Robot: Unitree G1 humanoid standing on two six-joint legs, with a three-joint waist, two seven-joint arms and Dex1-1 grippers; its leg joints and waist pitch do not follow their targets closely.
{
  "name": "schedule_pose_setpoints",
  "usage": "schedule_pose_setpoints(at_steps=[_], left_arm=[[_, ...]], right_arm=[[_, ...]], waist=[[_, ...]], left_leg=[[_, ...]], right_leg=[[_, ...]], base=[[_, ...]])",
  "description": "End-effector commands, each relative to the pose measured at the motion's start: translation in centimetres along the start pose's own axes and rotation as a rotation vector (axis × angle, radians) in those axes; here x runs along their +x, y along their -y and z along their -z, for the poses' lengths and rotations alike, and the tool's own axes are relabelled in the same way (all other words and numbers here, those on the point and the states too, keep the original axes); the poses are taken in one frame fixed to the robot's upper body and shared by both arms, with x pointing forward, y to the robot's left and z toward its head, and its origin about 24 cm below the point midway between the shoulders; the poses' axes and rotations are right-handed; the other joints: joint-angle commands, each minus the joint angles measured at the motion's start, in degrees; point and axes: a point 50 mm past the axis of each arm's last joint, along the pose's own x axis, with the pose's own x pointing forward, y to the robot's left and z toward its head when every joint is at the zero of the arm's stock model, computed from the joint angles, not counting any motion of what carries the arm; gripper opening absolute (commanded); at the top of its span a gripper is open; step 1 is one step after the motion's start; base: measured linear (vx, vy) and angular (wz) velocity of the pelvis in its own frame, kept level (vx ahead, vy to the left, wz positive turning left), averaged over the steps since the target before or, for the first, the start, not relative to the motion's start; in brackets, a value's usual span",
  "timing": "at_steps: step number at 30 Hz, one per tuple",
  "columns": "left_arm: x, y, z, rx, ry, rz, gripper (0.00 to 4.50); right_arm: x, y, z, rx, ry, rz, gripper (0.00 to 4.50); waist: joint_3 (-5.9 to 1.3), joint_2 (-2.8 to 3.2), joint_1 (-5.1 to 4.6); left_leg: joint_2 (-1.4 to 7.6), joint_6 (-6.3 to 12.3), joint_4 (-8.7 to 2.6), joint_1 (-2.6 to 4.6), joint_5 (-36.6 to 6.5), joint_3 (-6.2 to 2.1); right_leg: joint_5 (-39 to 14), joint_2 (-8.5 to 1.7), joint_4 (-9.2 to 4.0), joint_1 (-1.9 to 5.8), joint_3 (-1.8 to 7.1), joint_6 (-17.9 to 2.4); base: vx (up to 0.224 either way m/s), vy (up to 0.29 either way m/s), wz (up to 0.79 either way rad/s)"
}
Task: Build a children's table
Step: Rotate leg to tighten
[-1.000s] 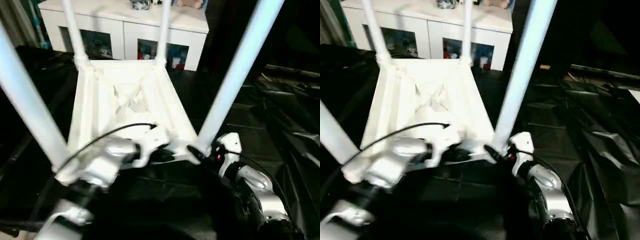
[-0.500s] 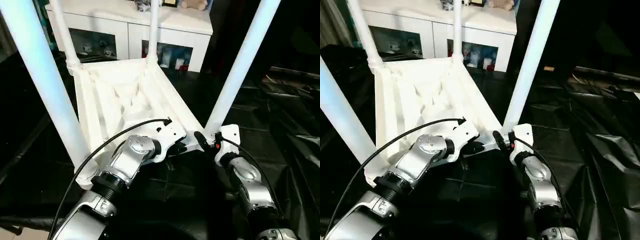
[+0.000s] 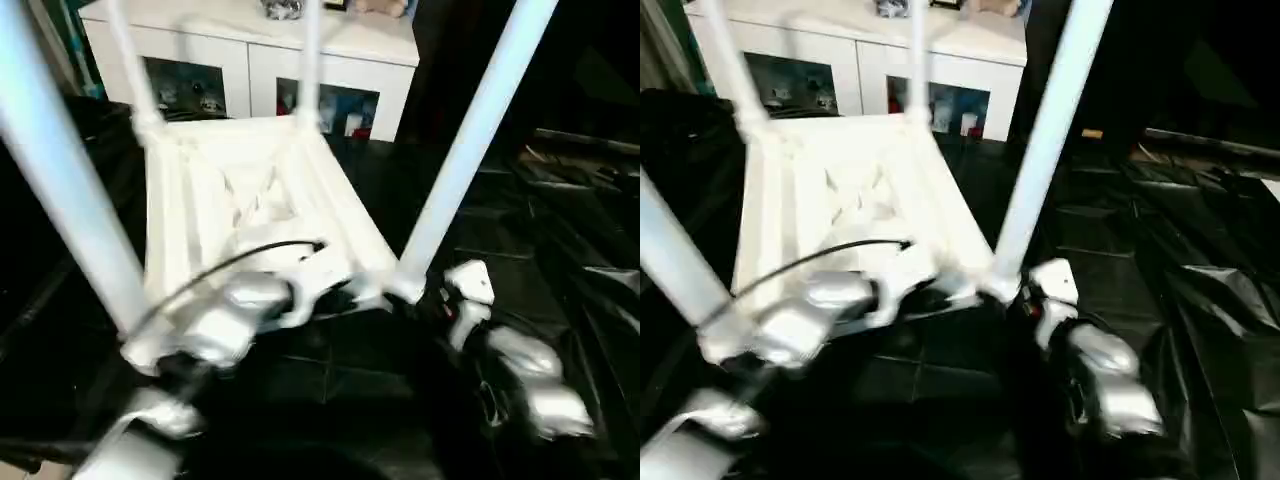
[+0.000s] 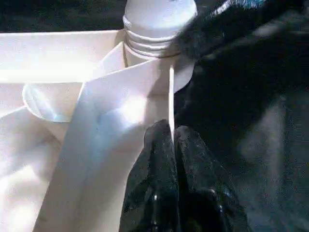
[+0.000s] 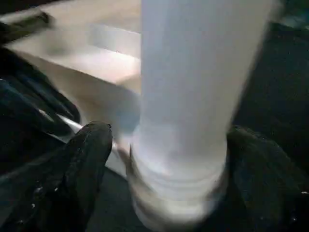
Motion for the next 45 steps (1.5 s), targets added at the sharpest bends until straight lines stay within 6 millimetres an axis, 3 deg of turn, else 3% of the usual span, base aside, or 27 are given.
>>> schedule_pose_setpoints(at_steps=[1, 4, 7, 14, 20, 23, 33, 36, 39, 41, 42, 44, 45], left_arm=[[0.4, 1.7, 0.5, -0.011, 0.027, 0.160, 0.00], [-0.5, 1.5, 1.0, -0.001, 0.008, 0.181, 0.00], [-1.1, 1.2, 1.4, -0.007, -0.007, 0.187, 0.00], [-1.6, 0.8, 1.6, -0.008, -0.014, 0.176, 0.00], [-1.6, 0.9, 1.7, -0.009, -0.014, 0.183, 0.00], [-1.6, 0.9, 1.7, -0.009, -0.015, 0.187, 0.00], [-1.7, 1.1, 1.9, -0.017, -0.026, 0.197, 0.00], [-1.6, 1.1, 2.0, -0.028, -0.029, 0.179, 0.00], [-0.8, 0.6, 2.0, -0.067, -0.032, 0.085, 0.00], [-0.3, 0.5, 1.8, -0.082, -0.029, 0.050, 0.00], [-0.3, 0.5, 1.8, -0.082, -0.029, 0.050, 0.00], [0.6, 0.4, 1.4, -0.106, -0.021, -0.010, 0.00], [1.0, 0.3, 1.3, -0.119, -0.018, -0.038, 0.00]], right_arm=[[-0.1, -0.6, -0.5, -0.018, 0.001, -0.082, 3.88], [-0.3, -1.0, -0.5, -0.023, -0.016, -0.146, 3.88], [-0.1, -1.6, -0.3, -0.025, -0.035, -0.196, 3.88], [-0.2, -2.1, 0.1, -0.030, -0.073, -0.249, 3.53], [-0.3, -1.9, 0.0, -0.016, -0.064, -0.240, 3.05], [-0.4, -1.9, 0.2, -0.023, -0.080, -0.253, 2.70], [-0.9, -1.8, 0.8, -0.028, -0.122, -0.252, 2.59], [-0.9, -1.5, 1.0, -0.009, -0.123, -0.213, 2.59], [-0.2, -0.3, 1.7, 0.036, -0.114, -0.001, 2.59], [0.1, 0.0, 1.9, 0.059, -0.104, 0.083, 2.59], [0.1, 0.0, 1.9, 0.059, -0.104, 0.083, 2.59], [0.7, -0.1, 2.0, 0.111, -0.068, 0.163, 2.59], [1.0, -0.1, 2.0, 0.128, -0.054, 0.192, 2.59]], waist=[[-2.17, -0.21, 0.14], [-2.32, 0.02, 0.73], [-2.37, -0.11, 0.51], [-2.16, -0.15, 0.66], [-2.29, -0.14, 0.64], [-2.24, -0.18, 0.68], [-2.00, -0.42, 0.70], [-1.92, -0.37, 0.67], [-1.75, -0.16, 0.47], [-1.49, -0.08, 0.15], [-1.50, -0.23, -0.09], [-1.55, 0.32, -0.25], [-1.52, 0.15, -0.35]], left_leg=[[3.51, 3.59, -3.93, 0.15, -14.10, -1.65], [3.61, 3.71, -3.73, 0.79, -11.93, -1.26], [3.41, 4.53, -3.62, 0.20, -9.63, -1.27], [3.52, 3.01, -3.85, 0.38, -12.15, -1.37], [3.42, 3.43, -3.65, 0.33, -10.47, -1.26], [3.44, 3.60, -3.66, 0.33, -10.60, -1.28], [3.45, 3.74, -3.69, 0.31, -10.75, -1.27], [3.47, 3.65, -3.75, 0.37, -11.02, -1.29], [3.47, 2.95, -3.94, 0.33, -12.20, -1.33], [3.45, 1.36, -4.25, 0.51, -15.25, -1.49], [3.39, 0.26, -4.46, 0.31, -16.68, -1.83], [3.48, 0.02, -4.45, 0.62, -17.86, -1.81], [3.45, 0.00, -4.44, 0.69, -18.40, -1.76]], right_leg=[[-14.97, -4.22, -4.88, 1.54, 2.58, -10.23], [-8.63, -3.85, -4.24, 1.21, 2.60, -12.35], [-4.36, -4.00, -3.70, 1.79, 2.44, -13.36], [-10.52, -4.27, -4.32, 1.69, 2.55, -11.97], [-6.61, -4.17, -3.92, 1.83, 2.55, -12.73], [-7.38, -4.20, -4.00, 1.85, 2.51, -12.72], [-9.06, -4.20, -4.12, 1.71, 2.54, -12.17], [-9.79, -4.21, -4.23, 1.63, 2.55, -11.97], [-11.25, -4.18, -4.42, 1.49, 2.56, -11.81], [-16.31, -4.32, -4.96, 1.23, 2.53, -11.12], [-20.43, -4.46, -5.28, 1.44, 2.50, -9.54], [-20.82, -4.41, -5.47, 1.05, 2.67, -9.11], [-21.06, -4.39, -5.66, 0.92, 2.71, -9.05]], base=[[0.000, 0.000, 0.00], [0.000, 0.000, 0.00], [0.000, 0.000, 0.00], [0.000, 0.000, 0.00], [0.000, 0.000, 0.00], [0.000, 0.000, 0.00], [0.000, 0.000, 0.00], [0.000, 0.000, 0.00], [0.000, 0.000, 0.00], [0.000, 0.000, 0.00], [0.000, 0.000, 0.00], [0.000, 0.000, 0.00], [0.000, 0.000, 0.00]])
